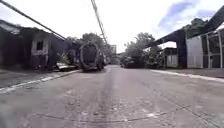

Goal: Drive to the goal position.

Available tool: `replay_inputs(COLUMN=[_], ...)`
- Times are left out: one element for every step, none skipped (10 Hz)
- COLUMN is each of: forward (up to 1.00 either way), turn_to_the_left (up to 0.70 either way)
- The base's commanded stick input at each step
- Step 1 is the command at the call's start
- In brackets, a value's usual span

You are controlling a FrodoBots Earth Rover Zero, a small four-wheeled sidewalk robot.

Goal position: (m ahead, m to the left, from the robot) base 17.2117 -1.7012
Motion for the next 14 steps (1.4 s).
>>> replay_inputs(forward=[1.0, 1.0, 1.0, 1.0, 1.0, 1.0, 1.0, 1.0, 1.0, 1.0, 1.0, 1.0, 1.0, 1.0], turn_to_the_left=[0.0, 0.0, 0.0, 0.0, 0.0, 0.0, -0.04, -0.22, -0.23, -0.05, -0.17, -0.27, -0.04, 0.0])
